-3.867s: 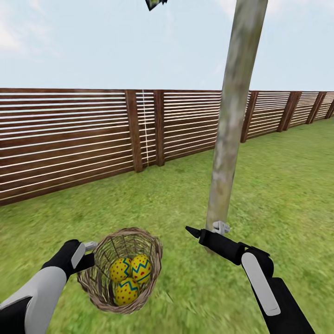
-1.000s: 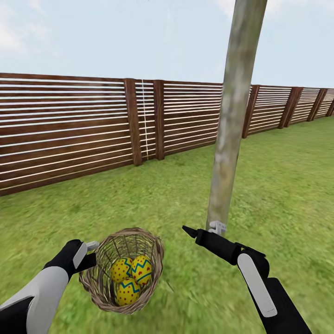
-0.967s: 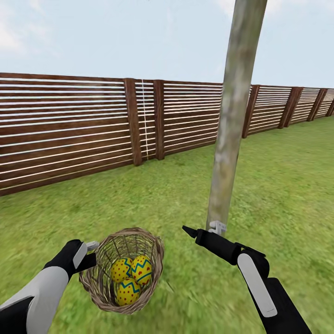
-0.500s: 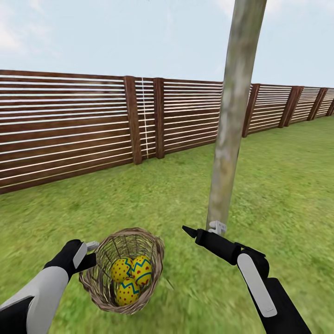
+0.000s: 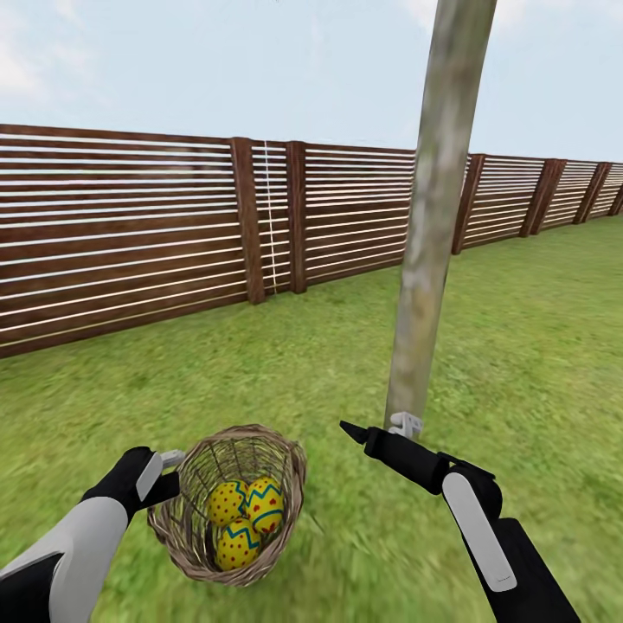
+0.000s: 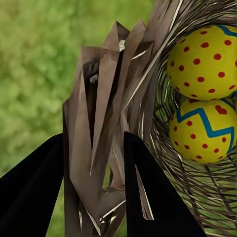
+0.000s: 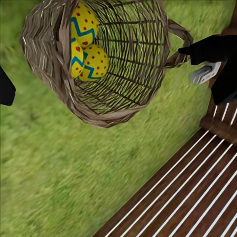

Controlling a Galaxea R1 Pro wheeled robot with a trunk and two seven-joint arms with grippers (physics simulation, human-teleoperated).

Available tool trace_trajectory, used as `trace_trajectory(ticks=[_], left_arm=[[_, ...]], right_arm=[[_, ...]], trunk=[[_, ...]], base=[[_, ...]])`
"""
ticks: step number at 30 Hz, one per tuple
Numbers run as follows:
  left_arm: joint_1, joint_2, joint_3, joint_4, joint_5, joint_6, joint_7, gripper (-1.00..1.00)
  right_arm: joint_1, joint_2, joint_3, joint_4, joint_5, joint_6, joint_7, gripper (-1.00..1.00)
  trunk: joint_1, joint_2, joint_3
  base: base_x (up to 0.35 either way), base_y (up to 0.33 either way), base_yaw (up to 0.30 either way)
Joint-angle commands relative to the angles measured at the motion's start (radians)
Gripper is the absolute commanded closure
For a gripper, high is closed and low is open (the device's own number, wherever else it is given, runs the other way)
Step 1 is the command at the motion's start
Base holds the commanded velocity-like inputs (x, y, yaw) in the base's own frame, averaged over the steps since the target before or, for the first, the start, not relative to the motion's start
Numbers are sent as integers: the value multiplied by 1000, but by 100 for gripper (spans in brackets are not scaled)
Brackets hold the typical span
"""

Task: Take the three Easter eggs out of the wicker basket on the lawn in the garden, then place them on the lawn next to a single tree (choose any tree) so that all three eggs are next to the same tree and none are left in the basket.

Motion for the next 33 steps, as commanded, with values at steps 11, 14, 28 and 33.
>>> trace_trajectory(ticks=[11, 14, 28, 33], left_arm=[[-1, -1, 8, -1, 6, 1, 0, 100], [-1, -1, 8, -1, 6, 1, 0, 100], [-1, -8, 6, -6, -3, -2, 2, 100], [-1, -11, 6, -8, -3, -2, 2, 100]], right_arm=[[-1, 3, 0, -1, 2, 3, 3, -100], [-1, 3, 0, -1, 2, 3, 3, -100], [-1, 14, 15, 0, 5, -25, 3, -100], [-1, 32, 18, 0, 6, -25, 3, -100]], trunk=[[42, -78, -35], [54, -99, -45], [100, -183, -82], [100, -183, -82]], base=[[0, 0, 0], [0, 0, 0], [0, 0, 0], [0, 0, 0]])
